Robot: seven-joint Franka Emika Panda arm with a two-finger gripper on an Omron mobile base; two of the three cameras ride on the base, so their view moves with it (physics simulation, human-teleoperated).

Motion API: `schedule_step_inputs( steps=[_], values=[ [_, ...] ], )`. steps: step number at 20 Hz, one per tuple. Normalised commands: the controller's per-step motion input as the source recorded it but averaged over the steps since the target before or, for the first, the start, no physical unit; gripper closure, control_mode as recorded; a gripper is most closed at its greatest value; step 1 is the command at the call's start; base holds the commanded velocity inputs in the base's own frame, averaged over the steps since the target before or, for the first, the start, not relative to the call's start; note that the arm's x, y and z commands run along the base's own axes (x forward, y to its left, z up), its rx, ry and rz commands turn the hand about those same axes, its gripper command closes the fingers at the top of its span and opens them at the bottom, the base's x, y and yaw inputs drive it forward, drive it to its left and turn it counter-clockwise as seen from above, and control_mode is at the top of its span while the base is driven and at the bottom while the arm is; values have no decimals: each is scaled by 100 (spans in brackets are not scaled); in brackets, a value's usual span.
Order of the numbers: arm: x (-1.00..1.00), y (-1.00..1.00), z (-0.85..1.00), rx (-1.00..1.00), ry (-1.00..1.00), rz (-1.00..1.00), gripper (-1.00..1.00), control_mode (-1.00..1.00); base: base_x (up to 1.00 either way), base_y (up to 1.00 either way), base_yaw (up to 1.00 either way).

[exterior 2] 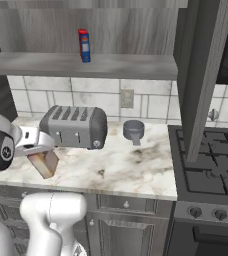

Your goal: Pick the boxed food and boxed food from the counter and place them in the cabinets closest to them.

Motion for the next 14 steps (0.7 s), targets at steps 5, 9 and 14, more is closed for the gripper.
schedule_step_inputs(
  steps=[5, 9, 14],
  values=[
    [-14, 4, 69, 0, -1, 9, 100, -100, 0, 0, 0],
    [-8, 9, 67, 0, 0, 8, 100, -100, 0, 0, 0],
    [-9, 11, 68, 0, 0, 7, 100, -100, 0, 0, 0]
  ],
)
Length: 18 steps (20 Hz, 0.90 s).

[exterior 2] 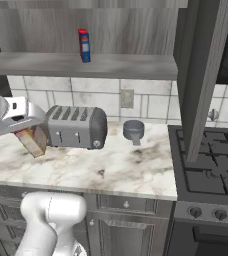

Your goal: Pick the boxed food and boxed food from the counter and place them in the cabinets closest to them.

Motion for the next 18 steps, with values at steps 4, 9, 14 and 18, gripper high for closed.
schedule_step_inputs(
  steps=[4, 9, 14, 18],
  values=[
    [-12, 8, 63, 0, 0, 6, 100, -100, 0, 0, 0],
    [-10, 8, 53, 2, 0, 6, 100, -100, 0, 0, 0],
    [-14, -2, 41, 11, 0, 5, 100, -100, 0, 0, 0],
    [-18, -5, 39, 16, -2, 5, 100, -100, 0, 0, 0]
  ],
)
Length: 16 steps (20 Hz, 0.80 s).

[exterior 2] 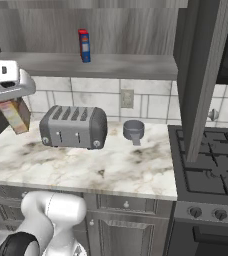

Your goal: Pick the boxed food and boxed food from the counter and place them in the cabinets closest to them.

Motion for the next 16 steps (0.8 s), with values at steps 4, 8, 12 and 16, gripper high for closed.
schedule_step_inputs(
  steps=[4, 8, 12, 16],
  values=[
    [-15, -10, 34, 10, -7, 3, 100, -100, 0, 0, 0],
    [-4, -5, 10, 4, -1, 1, 100, -100, 0, 0, 0],
    [0, -3, 0, 2, 0, 0, 100, -100, 0, 0, 0],
    [-10, -1, 18, 10, -6, -1, 100, -100, 0, 0, 0]
  ],
)
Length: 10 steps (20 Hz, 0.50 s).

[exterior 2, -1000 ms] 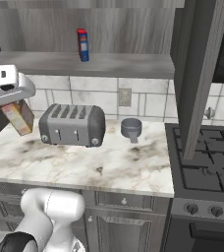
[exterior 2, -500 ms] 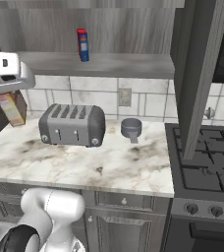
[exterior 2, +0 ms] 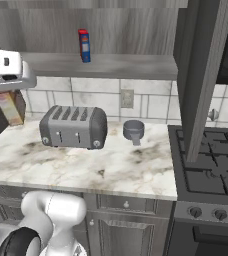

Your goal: Pick the boxed food and boxed food from the counter and place them in the cabinets closest to them.

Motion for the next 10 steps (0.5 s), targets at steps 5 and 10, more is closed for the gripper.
schedule_step_inputs(
  steps=[5, 10],
  values=[
    [-2, 10, 31, 13, -10, -8, 100, -100, 0, 0, 0],
    [2, 20, 29, 4, -7, -11, 100, -100, 0, 0, 0]
  ],
)
